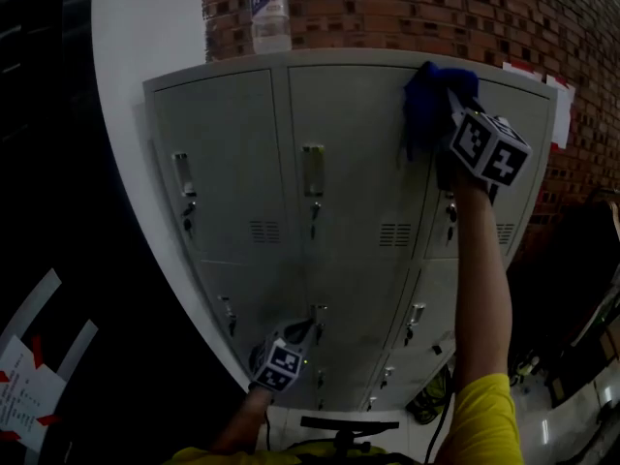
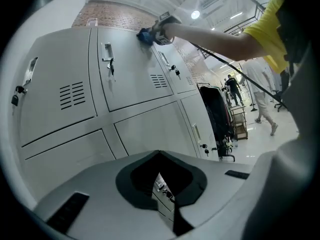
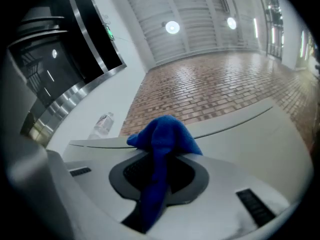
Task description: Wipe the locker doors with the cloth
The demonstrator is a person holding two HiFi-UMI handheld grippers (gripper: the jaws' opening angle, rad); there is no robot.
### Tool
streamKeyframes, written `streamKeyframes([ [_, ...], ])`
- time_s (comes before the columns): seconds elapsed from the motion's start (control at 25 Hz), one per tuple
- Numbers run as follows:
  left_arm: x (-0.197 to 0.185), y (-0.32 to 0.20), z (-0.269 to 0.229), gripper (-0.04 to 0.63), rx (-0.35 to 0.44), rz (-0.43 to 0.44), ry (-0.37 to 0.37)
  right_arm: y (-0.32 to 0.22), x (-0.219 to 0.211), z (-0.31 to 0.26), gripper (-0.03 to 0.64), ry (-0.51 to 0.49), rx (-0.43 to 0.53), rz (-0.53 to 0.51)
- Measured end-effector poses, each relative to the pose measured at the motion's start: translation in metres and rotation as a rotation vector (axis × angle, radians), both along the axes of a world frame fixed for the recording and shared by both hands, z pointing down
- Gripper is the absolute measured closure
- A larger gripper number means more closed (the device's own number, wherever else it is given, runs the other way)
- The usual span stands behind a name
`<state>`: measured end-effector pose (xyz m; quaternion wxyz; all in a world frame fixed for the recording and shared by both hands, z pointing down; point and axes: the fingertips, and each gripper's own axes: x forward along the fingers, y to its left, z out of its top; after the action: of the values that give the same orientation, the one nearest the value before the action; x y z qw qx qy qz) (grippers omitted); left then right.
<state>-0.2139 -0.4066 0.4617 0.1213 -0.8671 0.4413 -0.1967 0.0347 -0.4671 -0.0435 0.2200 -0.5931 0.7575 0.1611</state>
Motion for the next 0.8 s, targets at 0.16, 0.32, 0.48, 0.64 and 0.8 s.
streamKeyframes([
  [0.16, -0.007, -0.001, 0.000, 0.592, -0.001, 0.024, 0.013, 0.012, -0.063, 0.012, 0.548, 0.108, 0.018, -0.051],
  [0.32, -0.009, 0.004, 0.003, 0.593, -0.008, 0.045, 0.009, 0.007, -0.216, 0.046, 0.548, 0.325, -0.023, -0.223],
  [0.48, -0.007, 0.010, 0.006, 0.592, -0.021, 0.070, 0.028, -0.021, -0.264, 0.067, 0.546, 0.359, -0.098, -0.240],
  [0.64, -0.015, 0.011, 0.010, 0.593, -0.025, 0.075, 0.021, -0.019, -0.212, 0.065, 0.547, 0.268, -0.084, -0.192],
  [0.8, -0.017, 0.011, 0.010, 0.592, -0.018, 0.078, 0.010, -0.014, -0.097, 0.075, 0.546, 0.117, -0.091, -0.052],
])
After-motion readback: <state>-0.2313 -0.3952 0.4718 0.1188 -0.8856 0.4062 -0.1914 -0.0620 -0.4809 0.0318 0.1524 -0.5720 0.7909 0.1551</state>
